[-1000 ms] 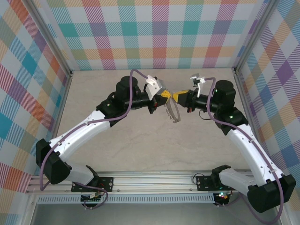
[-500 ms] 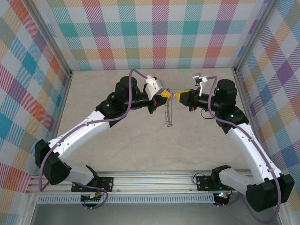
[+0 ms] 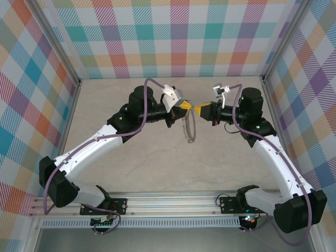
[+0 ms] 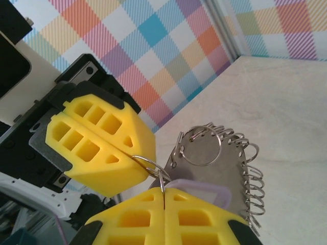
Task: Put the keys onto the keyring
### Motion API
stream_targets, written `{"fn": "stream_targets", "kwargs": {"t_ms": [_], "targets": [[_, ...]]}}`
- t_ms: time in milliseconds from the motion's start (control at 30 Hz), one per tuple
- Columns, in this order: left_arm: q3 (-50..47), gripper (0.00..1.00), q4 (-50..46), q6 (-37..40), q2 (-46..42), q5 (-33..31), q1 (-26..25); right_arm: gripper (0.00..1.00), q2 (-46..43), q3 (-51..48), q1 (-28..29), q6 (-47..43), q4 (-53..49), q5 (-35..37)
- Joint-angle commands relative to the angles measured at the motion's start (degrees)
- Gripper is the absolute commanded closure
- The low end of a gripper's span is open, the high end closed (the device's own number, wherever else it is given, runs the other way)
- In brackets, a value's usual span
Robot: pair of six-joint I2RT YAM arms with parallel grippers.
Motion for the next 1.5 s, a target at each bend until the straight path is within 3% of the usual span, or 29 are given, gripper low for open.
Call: {"fn": "stream_targets", "kwargs": {"t_ms": [0, 267, 800, 1333, 1467], "targets": [[0.2, 1.00, 6.5, -0.4, -1.6, 1.8, -0.9, 1.00, 0.5, -1.7, 0.1, 1.8, 2.8, -4.4], [0.4, 1.00, 7.8, -1.1, -0.8, 1.5, -0.9, 1.00, 0.5, -3.8, 0.2, 4.9, 6.7, -5.9], [-1.5, 1.00, 9.5, -1.7, -2.6, -0.8, -0.8, 1.00, -4.5, -7.0, -0.2, 2.8, 3.6, -0.6], [-2.3, 1.00, 14.0, -5.8, -1.3, 0.2, -0.8, 1.00, -0.4, -6.2, -0.2, 7.3, 9.4, -9.1], [-2.6, 1.00, 15.6, -7.6, -0.4, -0.4, -0.8, 0.88, -1.1, -6.4, -0.2, 6.4, 8.1, -8.0]]}}
